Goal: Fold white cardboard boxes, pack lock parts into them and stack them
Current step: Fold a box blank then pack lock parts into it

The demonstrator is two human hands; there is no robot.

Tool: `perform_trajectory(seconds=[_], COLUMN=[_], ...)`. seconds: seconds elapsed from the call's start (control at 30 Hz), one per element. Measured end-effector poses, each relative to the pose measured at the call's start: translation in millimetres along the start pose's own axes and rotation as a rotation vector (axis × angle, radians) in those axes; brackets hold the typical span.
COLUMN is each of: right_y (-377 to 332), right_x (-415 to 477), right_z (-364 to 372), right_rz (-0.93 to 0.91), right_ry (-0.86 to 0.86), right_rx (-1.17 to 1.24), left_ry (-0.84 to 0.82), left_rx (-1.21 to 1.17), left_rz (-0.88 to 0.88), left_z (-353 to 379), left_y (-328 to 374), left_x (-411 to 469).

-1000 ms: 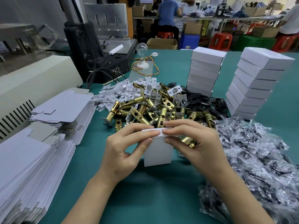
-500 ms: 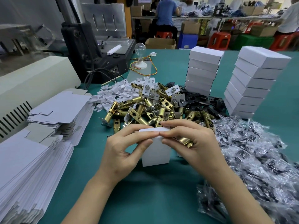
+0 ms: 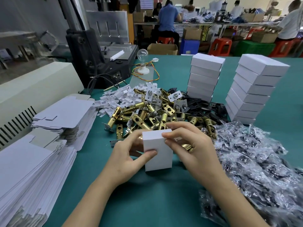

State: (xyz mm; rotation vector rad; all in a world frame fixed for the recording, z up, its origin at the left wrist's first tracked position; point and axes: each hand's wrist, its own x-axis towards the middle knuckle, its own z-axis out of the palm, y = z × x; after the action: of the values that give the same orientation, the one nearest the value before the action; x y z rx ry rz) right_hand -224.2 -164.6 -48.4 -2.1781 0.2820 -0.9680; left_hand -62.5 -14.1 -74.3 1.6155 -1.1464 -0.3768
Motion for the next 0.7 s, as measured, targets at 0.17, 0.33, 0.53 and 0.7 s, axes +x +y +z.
perform_trajectory(seconds=[0.17, 0.33, 0.53, 0.7], right_y=[-13.4, -25.2, -34.3, -42.8], right_x=[-7.2, -13.6, -4.0, 47.5], right_z=[11.9, 31.0, 37.3, -9.6], right_rz=[0.047, 0.127, 0.092, 0.242], right_ry=[-0.024, -0.180, -0.147, -0.146], right_rx=[-0.087, -0.440, -0.480, -0.014], left_ry=[0.107, 0.277, 0.340, 0.288], left_rx=[-0.128, -0.416, -0.660, -0.786], left_rz=[-0.083, -0.273, -0.302, -0.210], left_z=[0.2, 4.3, 3.2, 1.5], left_y=[1.9, 2.1, 10.7, 16.3], left_x=[3.8, 7.0, 9.5, 12.1])
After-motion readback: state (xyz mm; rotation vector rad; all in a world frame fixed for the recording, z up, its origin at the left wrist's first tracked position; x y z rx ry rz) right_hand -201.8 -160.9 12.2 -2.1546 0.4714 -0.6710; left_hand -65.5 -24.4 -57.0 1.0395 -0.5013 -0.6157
